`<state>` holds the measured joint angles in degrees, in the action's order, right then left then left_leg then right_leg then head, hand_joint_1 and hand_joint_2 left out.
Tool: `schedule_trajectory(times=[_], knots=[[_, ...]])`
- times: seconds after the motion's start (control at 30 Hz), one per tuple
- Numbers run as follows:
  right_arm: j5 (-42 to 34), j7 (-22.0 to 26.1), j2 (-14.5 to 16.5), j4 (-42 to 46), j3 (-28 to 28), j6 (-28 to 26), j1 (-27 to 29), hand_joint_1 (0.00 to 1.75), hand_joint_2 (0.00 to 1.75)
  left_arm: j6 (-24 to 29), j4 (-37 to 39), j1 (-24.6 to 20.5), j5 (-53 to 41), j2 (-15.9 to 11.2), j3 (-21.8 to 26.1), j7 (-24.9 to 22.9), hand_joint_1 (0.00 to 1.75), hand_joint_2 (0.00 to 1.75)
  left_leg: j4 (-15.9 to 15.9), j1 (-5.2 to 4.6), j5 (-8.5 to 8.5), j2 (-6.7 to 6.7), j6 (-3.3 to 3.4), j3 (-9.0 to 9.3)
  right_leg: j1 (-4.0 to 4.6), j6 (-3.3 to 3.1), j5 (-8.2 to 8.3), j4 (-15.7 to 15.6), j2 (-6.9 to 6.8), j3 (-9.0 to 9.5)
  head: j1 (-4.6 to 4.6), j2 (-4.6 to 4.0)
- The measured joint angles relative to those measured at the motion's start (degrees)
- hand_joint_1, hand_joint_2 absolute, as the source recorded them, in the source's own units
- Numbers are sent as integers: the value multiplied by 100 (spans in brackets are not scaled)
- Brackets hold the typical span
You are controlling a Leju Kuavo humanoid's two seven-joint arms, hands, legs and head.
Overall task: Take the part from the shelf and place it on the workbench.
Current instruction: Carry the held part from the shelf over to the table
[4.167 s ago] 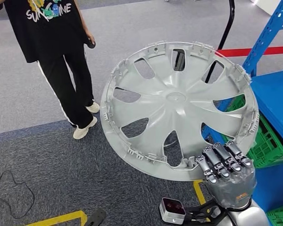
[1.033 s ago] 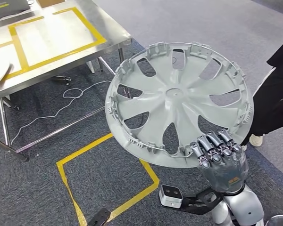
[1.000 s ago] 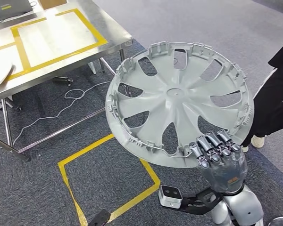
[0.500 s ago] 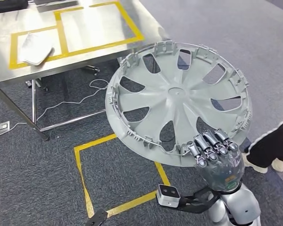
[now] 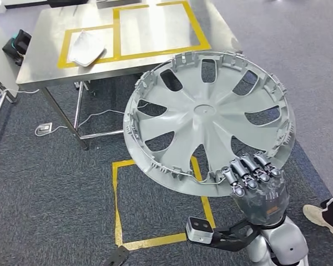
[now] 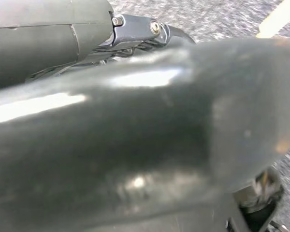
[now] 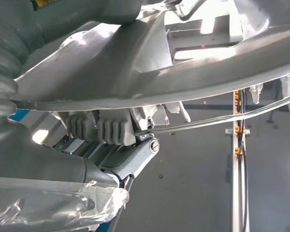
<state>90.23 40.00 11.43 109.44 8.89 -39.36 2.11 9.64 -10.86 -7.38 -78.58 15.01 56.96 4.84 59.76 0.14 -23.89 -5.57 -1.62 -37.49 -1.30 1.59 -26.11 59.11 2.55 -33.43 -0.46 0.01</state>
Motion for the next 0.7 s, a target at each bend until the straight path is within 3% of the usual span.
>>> schedule_trajectory(times=[0.07,0.13,0.17,0.2,0.27,0.33,0.37,0.5,0.7], knots=[[-2,-1,3,-5,1,0,3,175,175,3,0,-13,1,2,0,-3,0,0,686,-11,-353,366,-41,-330,22,-54,-6,-7,-177,8,-59,0],[-2,-2,3,-18,-1,0,8,175,175,2,0,-17,2,0,0,-8,0,0,1279,-5,-549,481,-50,-614,46,-72,-18,-7,-356,9,-61,-1],[-1,-2,3,-26,-1,0,9,175,175,2,0,-12,5,-3,0,-13,0,0,1305,-5,-496,493,-41,-620,54,-75,-23,-7,-436,11,-62,-1],[-2,-2,3,-34,-2,0,7,175,175,3,0,-8,10,-5,0,-18,0,0,1123,-9,-353,507,-24,-520,62,-76,-28,-7,-513,16,-61,-1],[-1,-28,3,-40,1,0,-1,175,175,3,0,-13,11,-11,0,-21,0,0,393,-42,-20,652,39,-108,86,-56,-48,-3,-628,33,-60,-1],[-2,-88,3,-51,15,0,-8,175,175,6,0,-24,-4,-12,2,-3,0,0,-136,-84,90,798,104,179,117,-8,-67,5,-702,36,-52,-1],[-3,-115,3,-64,33,0,-10,175,175,11,0,-22,-13,-12,3,7,0,0,-227,-97,76,816,123,222,131,16,-73,4,-732,35,-51,-1],[-2,-69,3,-146,97,0,-14,175,175,28,0,1,-19,-6,11,55,0,0,-273,-92,96,770,107,224,152,-107,-57,-34,-763,57,-44,0],[-2,-17,-33,-223,30,0,-19,175,175,21,0,-27,-4,1,11,294,0,0,-272,-97,90,768,170,222,148,9,-3,-130,-759,87,-47,-1]])
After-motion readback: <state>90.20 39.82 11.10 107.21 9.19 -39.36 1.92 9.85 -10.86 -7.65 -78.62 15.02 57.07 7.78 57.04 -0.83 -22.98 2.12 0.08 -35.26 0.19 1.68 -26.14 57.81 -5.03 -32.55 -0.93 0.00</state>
